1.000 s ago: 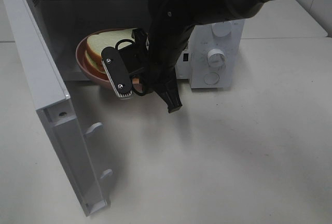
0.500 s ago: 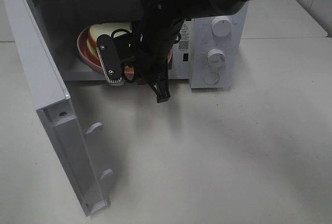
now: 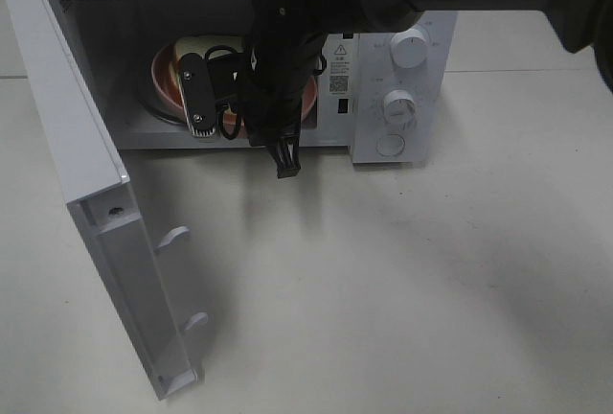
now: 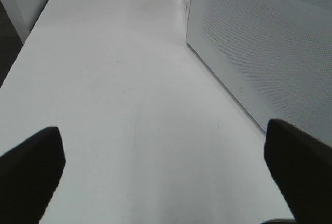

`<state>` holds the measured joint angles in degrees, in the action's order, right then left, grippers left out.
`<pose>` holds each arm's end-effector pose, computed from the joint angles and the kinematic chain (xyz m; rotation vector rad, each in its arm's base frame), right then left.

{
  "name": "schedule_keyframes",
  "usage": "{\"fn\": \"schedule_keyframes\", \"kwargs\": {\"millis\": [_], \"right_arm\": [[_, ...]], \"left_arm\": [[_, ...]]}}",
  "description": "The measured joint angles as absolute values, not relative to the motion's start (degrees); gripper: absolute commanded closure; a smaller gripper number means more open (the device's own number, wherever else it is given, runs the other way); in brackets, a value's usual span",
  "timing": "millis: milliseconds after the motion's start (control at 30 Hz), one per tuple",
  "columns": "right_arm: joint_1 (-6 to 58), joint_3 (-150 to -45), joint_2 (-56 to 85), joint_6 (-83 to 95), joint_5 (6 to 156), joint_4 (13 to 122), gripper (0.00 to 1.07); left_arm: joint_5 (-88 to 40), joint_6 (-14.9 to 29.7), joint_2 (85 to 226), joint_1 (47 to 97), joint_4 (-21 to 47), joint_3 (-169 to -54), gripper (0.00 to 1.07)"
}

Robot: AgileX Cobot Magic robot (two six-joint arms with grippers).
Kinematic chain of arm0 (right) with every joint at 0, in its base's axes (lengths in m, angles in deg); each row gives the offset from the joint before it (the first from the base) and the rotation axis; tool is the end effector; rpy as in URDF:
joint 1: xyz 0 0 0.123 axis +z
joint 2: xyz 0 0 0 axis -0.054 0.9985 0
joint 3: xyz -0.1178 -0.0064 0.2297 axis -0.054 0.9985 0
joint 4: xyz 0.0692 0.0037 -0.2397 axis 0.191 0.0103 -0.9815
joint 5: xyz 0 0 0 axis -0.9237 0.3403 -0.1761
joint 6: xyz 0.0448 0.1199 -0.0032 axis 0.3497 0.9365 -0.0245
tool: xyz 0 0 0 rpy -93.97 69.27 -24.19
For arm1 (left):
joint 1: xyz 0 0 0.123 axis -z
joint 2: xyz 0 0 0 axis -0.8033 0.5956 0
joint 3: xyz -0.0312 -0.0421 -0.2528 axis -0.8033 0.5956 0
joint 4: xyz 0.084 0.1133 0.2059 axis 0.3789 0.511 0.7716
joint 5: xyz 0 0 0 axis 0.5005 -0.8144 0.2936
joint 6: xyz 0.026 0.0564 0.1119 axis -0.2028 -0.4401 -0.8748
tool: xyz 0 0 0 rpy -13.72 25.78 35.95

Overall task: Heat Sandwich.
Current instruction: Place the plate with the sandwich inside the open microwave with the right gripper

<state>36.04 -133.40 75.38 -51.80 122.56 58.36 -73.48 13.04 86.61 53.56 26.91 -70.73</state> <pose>0.3941 0.3050 0.1177 -2.1083 1.5649 -0.3083 0.0511 -0.0012 0.2627 -0.0309 2.0325 -0.0340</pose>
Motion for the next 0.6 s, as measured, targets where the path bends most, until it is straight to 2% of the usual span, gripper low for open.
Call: {"fn": "schedule_keyframes", "kwargs": {"millis": [267,600], "right_arm": [[35.69,-141.02,79.85,-50.31,124.68,57.84,1.07],[35.29,-145.60,82.60,-49.00,125.08,55.55,1.07]], "left_arm": [[-73.48,13.04,86.61,53.56,26.91,-70.73,0.04],[-73.48,13.04,86.61,53.56,26.91,-70.73,0.04]]}}
